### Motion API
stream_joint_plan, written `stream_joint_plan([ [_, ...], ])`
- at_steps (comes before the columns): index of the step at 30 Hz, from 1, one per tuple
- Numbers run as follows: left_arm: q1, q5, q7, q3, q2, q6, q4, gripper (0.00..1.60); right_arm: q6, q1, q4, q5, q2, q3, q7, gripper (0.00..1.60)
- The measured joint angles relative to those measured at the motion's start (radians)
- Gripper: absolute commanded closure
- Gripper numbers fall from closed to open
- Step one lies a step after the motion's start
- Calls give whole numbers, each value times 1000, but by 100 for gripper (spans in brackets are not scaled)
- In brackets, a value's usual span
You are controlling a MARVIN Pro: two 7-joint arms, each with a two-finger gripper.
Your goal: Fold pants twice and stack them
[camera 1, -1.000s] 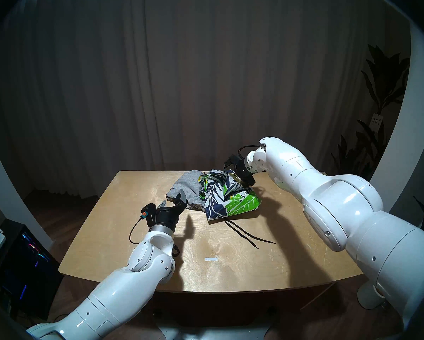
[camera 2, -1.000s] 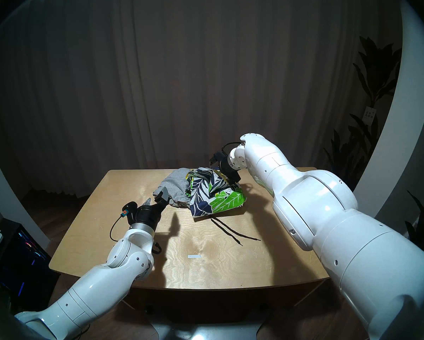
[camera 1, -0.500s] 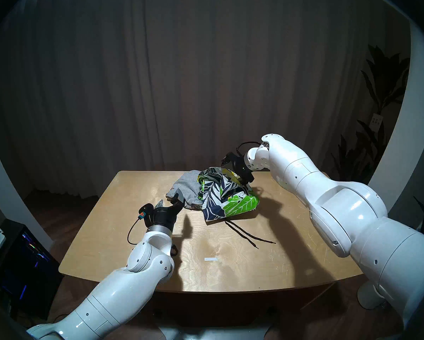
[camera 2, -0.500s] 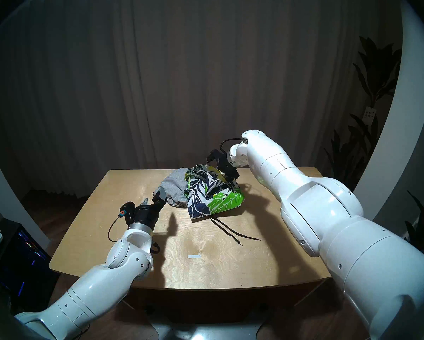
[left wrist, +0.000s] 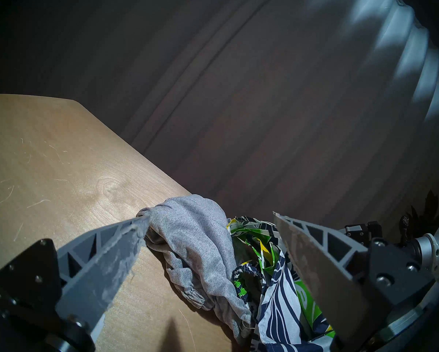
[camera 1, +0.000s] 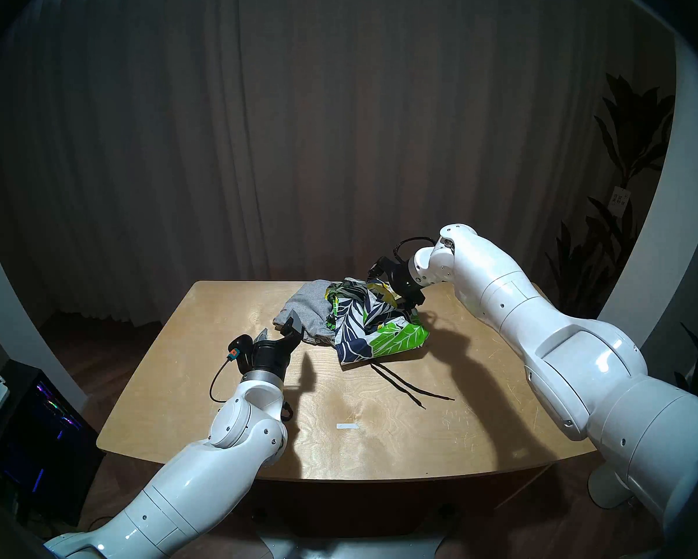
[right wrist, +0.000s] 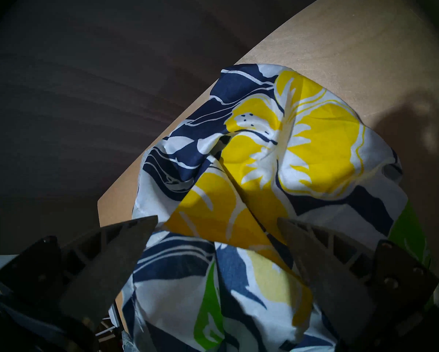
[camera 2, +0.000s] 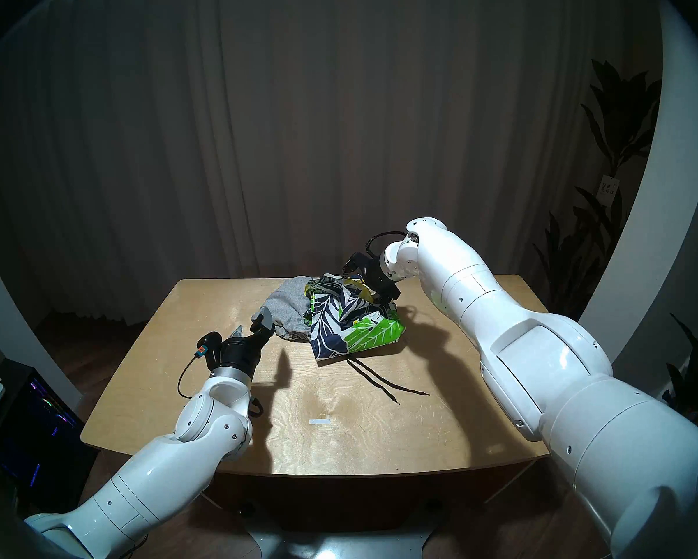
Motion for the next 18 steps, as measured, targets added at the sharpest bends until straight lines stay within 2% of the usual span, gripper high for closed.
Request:
stream_joint_plan([
  [10, 3, 10, 5, 3, -4, -2, -9, 0, 19, -47, -127, 30, 35, 16, -36, 0],
  [18, 13, 22, 12, 12, -5, -4, -21, 0, 16, -122, -234, 65, 58, 24, -72, 0],
])
